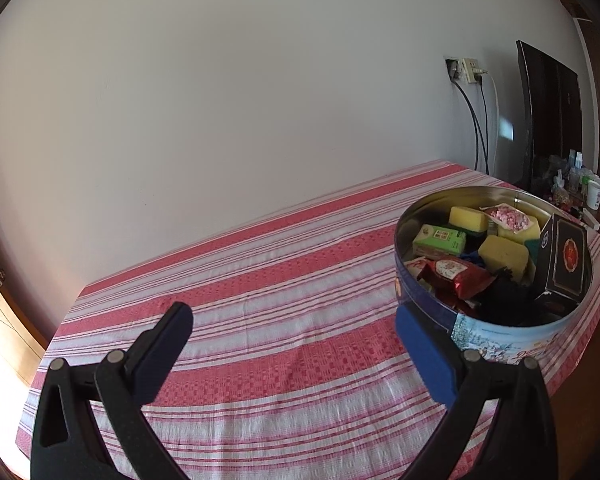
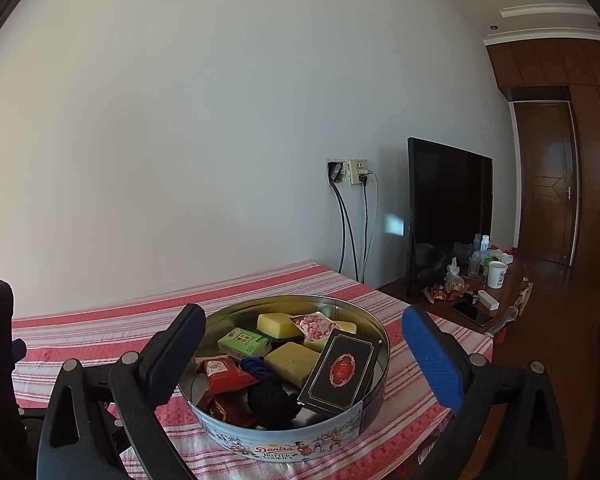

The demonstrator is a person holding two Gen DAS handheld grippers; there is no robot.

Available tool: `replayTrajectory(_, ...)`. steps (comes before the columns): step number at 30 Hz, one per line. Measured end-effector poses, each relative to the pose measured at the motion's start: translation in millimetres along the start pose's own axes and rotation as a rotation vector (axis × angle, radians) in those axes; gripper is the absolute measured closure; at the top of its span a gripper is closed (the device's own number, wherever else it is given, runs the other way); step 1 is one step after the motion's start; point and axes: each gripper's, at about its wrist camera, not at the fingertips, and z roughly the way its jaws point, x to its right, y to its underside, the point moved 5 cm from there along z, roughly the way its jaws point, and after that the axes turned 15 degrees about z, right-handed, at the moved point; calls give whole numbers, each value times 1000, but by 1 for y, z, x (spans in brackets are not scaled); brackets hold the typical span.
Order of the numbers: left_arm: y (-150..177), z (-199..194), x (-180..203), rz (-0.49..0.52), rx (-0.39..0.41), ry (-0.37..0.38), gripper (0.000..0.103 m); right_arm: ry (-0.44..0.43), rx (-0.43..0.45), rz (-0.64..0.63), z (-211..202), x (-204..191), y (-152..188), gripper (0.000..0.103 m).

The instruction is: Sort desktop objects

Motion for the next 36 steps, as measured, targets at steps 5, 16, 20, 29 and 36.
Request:
replayTrajectory(5, -3, -1, 5, 3, -5, 29, 0, -1, 2, 10, 1, 6, -3, 3)
replayTrajectory(16, -4, -6, 8, -14, 7, 70, 0, -3, -2, 20, 2, 10, -4, 3)
replayTrajectory(20, -5, -8, 10, -10, 10, 76, 0, -3, 0, 21, 1, 9, -3, 3)
replayTrajectory(29, -6, -9, 13, -16, 12, 83, 0, 0, 4, 26, 2, 12, -4, 3)
replayTrajectory(36, -6, -9, 16, -40, 5, 131, 0, -2, -2, 32, 4, 14, -4, 3)
